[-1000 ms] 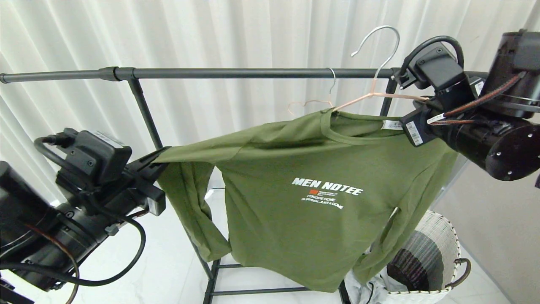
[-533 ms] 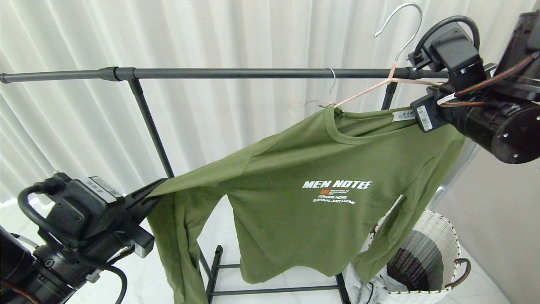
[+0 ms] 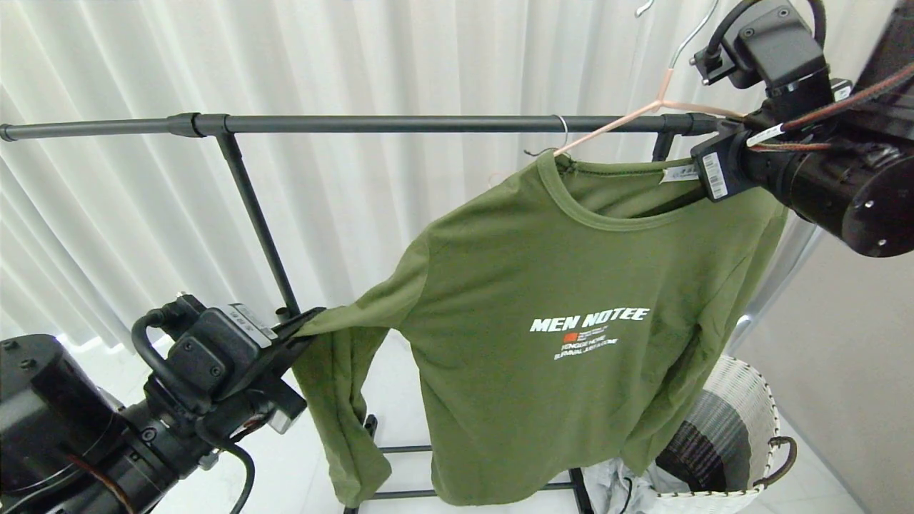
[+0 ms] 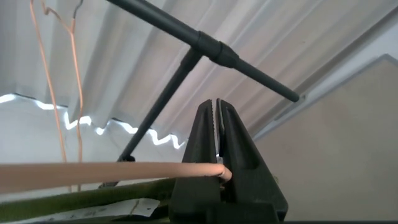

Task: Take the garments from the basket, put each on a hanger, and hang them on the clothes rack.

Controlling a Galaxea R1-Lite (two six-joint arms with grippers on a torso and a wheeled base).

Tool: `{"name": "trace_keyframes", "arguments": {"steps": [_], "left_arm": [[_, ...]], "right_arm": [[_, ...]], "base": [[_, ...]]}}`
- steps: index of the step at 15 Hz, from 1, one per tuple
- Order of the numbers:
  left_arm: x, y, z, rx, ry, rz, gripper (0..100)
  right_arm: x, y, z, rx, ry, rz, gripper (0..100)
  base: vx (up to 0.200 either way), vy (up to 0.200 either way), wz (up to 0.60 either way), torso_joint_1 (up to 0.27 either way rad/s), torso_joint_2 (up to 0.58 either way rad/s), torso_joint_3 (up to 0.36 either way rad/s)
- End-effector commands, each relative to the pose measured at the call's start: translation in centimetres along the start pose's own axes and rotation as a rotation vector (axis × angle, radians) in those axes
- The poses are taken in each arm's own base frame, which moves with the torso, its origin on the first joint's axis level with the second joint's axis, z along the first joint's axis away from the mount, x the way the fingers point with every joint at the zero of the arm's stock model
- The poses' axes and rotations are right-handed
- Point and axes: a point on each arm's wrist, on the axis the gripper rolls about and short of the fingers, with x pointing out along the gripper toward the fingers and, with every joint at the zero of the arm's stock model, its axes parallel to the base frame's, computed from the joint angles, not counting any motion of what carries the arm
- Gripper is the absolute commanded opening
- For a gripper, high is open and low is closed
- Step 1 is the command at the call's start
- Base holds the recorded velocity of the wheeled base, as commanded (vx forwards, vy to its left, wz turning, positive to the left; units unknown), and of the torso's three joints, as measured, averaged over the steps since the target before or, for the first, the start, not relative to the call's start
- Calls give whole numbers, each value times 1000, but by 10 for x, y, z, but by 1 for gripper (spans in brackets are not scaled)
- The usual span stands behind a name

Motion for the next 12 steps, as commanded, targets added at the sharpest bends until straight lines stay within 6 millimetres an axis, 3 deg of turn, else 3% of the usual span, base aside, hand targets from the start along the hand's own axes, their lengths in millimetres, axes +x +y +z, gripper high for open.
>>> {"name": "trace_keyframes", "arguments": {"steps": [1, 3, 4, 8, 12], "left_arm": [[-4, -5, 0, 4, -1, -23, 0], [-8, -7, -2, 2, 10, -24, 0], [-8, -7, -2, -4, 16, -19, 100], [-14, -2, 4, -3, -15, 6, 100], [-44, -6, -4, 8, 6, 15, 100]], "right_arm": [[2, 4, 4, 6, -10, 5, 0], [2, 2, 10, 20, -25, 1, 0], [1, 3, 13, 24, -30, 4, 0], [2, 4, 12, 18, -26, 5, 0], [5, 4, 5, 0, 29, -52, 0]], "base": [[0, 0, 0, 0, 0, 0], [0, 0, 0, 0, 0, 0], [0, 0, 0, 0, 0, 0], [0, 0, 0, 0, 0, 0], [0, 0, 0, 0, 0, 0]]}}
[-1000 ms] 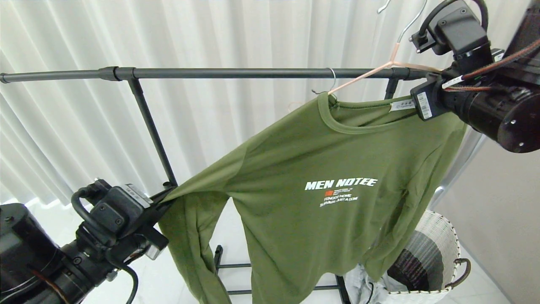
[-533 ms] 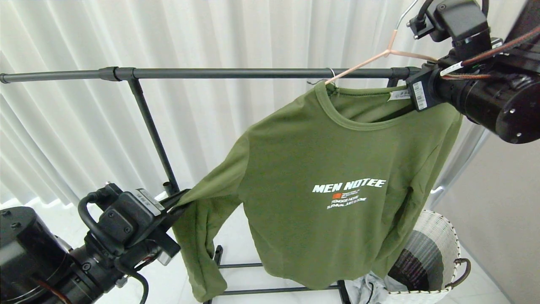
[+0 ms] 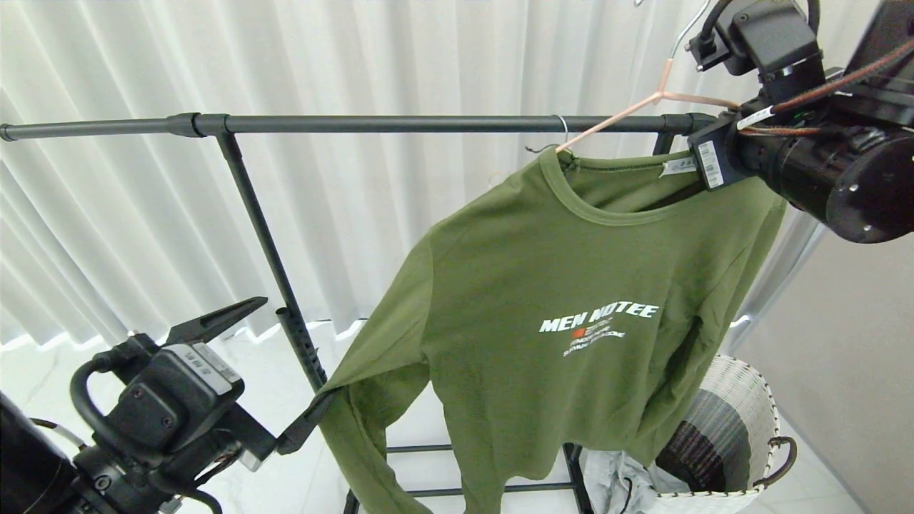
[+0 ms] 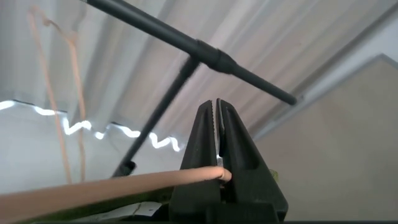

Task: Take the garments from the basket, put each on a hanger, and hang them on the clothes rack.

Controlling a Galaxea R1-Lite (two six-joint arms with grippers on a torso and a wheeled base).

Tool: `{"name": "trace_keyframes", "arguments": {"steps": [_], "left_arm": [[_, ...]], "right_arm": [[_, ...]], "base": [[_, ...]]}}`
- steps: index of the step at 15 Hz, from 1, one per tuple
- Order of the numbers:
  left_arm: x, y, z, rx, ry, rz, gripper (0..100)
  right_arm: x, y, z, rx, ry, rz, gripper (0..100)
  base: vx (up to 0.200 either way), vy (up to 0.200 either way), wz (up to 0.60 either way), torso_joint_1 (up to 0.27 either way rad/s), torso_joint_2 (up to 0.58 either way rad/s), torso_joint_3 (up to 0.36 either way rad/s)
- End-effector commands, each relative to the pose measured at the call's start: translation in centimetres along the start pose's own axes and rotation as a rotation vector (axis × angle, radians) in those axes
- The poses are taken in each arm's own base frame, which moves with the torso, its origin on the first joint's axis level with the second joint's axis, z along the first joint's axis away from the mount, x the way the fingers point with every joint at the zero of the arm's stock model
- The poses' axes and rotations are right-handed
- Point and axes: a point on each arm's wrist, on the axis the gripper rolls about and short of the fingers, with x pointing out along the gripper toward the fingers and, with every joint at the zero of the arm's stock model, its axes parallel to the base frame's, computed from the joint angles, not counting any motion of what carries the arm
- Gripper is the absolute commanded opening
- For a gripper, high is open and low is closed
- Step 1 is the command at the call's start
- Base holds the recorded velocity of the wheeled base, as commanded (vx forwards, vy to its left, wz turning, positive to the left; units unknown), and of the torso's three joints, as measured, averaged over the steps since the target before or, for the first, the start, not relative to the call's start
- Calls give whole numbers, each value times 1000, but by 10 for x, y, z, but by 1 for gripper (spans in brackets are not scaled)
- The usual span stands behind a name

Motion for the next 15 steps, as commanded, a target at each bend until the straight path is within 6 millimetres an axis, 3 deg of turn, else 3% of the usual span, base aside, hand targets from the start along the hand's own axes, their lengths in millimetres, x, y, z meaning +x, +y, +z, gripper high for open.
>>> {"name": "trace_keyframes", "arguments": {"steps": [1, 3, 6, 11, 15], "left_arm": [[-20, 1, -2, 2, -1, 30, 100], [-23, 4, 0, -1, -20, 49, 100], [-5, 24, 20, -23, -91, 137, 100], [-2, 26, 15, -23, -60, 153, 100], [-2, 30, 11, -5, -30, 179, 100]], "right_arm": [[3, 1, -5, -13, 37, -38, 0], [5, -1, -9, -19, 70, -83, 0], [10, -7, -12, -22, 83, -111, 0], [10, -17, -15, -76, 101, -139, 0], [3, -33, -29, -101, 170, -223, 0]], "base": [[0, 0, 0, 0, 0, 0], [0, 0, 0, 0, 0, 0], [0, 0, 0, 0, 0, 0], [0, 0, 0, 0, 0, 0], [0, 0, 0, 0, 0, 0]]}}
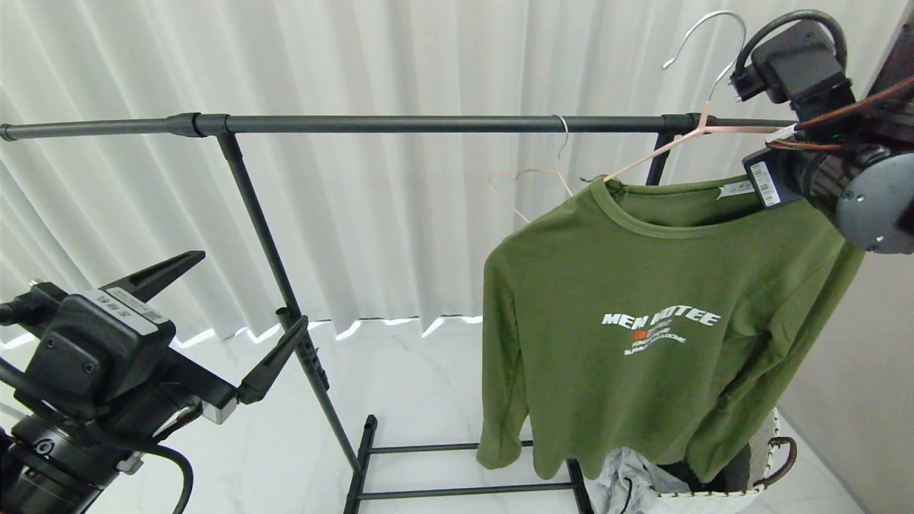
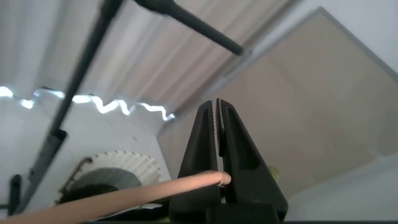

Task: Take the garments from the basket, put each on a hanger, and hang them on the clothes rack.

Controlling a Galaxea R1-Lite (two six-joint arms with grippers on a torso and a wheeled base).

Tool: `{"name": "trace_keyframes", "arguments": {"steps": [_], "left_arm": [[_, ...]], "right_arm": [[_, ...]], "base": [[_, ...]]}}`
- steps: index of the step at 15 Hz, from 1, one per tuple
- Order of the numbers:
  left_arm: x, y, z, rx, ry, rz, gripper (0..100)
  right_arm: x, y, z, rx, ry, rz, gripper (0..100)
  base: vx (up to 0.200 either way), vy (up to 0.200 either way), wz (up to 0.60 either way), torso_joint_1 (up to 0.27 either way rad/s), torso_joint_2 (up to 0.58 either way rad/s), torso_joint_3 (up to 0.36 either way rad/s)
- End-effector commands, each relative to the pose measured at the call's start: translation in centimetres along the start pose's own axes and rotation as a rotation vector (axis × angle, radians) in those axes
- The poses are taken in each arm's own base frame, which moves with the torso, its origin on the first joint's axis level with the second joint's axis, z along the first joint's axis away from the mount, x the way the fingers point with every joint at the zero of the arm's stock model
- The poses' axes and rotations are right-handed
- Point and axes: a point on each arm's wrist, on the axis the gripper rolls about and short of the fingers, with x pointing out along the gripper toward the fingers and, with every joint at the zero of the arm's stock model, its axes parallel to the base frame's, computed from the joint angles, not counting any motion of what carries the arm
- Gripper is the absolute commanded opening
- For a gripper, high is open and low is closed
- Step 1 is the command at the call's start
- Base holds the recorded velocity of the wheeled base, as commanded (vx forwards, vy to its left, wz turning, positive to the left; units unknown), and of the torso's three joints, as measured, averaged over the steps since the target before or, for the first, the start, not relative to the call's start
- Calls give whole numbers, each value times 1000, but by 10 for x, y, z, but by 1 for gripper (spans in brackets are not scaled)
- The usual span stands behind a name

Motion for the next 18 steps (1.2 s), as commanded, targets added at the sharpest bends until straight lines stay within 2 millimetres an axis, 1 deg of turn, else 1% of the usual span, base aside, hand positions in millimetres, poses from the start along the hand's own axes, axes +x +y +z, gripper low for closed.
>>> {"name": "trace_keyframes", "arguments": {"steps": [1, 4, 7, 14, 18], "left_arm": [[2, 0, -3, 2, 15, 3, 100], [4, -1, -5, 2, 28, -5, 100], [5, -2, -5, 2, 31, -6, 100], [6, -1, -5, 0, 29, -6, 100], [6, -1, -5, 0, 29, -6, 100]], "right_arm": [[-5, -13, -8, 1, 10, -19, 0], [-7, -24, -17, -6, 27, -40, 0], [-4, -33, -26, -12, 50, -71, 0], [-4, -34, -27, -20, 53, -66, 0], [-10, -37, -31, -108, 66, 39, 0]], "base": [[0, 0, 0, 0, 0, 0], [0, 0, 0, 0, 0, 0], [0, 0, 0, 0, 0, 0], [0, 0, 0, 0, 0, 0], [0, 0, 0, 0, 0, 0]]}}
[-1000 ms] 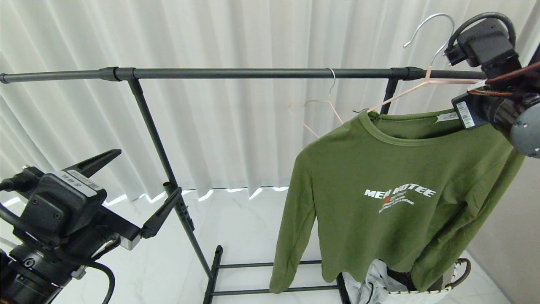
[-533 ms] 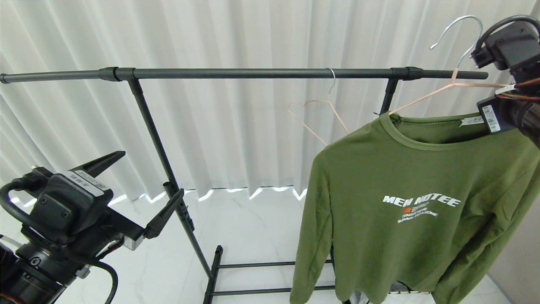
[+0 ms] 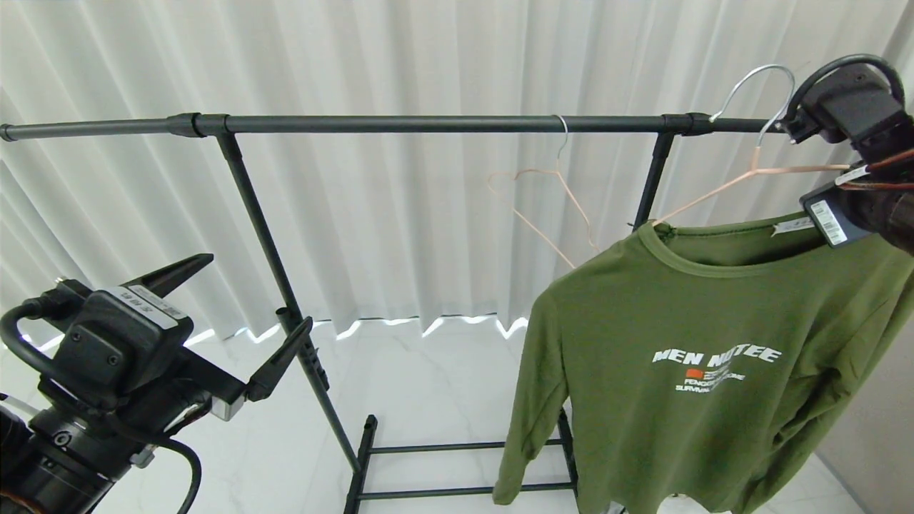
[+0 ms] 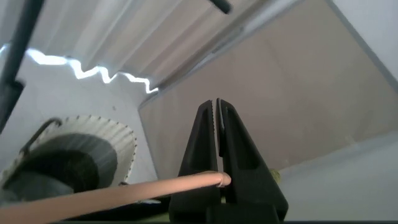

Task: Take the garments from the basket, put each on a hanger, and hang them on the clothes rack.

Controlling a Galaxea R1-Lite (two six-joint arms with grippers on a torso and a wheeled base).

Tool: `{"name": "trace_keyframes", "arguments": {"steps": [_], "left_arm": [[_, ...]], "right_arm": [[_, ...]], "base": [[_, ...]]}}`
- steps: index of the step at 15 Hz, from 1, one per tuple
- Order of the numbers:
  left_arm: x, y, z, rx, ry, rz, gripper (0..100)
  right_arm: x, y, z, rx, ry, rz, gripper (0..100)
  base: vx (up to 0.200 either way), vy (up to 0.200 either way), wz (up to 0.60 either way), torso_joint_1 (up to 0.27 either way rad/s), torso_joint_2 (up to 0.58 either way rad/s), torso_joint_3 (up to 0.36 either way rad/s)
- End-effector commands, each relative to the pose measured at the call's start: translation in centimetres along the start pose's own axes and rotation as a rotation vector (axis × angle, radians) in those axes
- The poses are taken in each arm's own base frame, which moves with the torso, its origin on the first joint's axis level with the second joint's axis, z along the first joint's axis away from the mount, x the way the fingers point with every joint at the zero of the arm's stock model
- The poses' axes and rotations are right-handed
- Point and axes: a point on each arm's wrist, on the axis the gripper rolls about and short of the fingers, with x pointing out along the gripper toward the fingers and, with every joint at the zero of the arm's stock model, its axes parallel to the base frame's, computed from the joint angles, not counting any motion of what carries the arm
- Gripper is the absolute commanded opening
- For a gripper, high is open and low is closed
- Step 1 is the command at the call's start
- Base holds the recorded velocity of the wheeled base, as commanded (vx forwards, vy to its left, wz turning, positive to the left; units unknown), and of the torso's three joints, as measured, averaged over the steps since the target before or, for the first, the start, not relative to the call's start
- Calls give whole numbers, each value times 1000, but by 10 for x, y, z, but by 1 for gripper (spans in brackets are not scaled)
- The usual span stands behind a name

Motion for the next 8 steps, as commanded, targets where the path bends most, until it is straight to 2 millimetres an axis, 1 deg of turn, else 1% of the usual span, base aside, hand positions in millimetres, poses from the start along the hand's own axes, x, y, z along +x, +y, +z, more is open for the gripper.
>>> {"name": "trace_keyframes", "arguments": {"steps": [1, 3, 4, 6, 8], "left_arm": [[0, 0, 0, -2, 0, 0, 100], [0, 0, 0, -2, 0, -2, 100], [0, 0, 0, -2, -1, -3, 100], [0, 0, 0, -2, -1, -4, 100], [0, 0, 0, -2, -1, -4, 100]], "right_arm": [[-4, -7, 3, 0, -26, 43, 0], [-6, -8, 5, -7, -57, 127, 0], [-7, -8, 5, 10, -84, 207, 0], [-11, -9, 4, 44, -110, 301, 0], [-14, -7, 1, 130, -119, 412, 0]], "base": [[0, 0, 0, 0, 0, 0], [0, 0, 0, 0, 0, 0], [0, 0, 0, 0, 0, 0], [0, 0, 0, 0, 0, 0], [0, 0, 0, 0, 0, 0]]}}
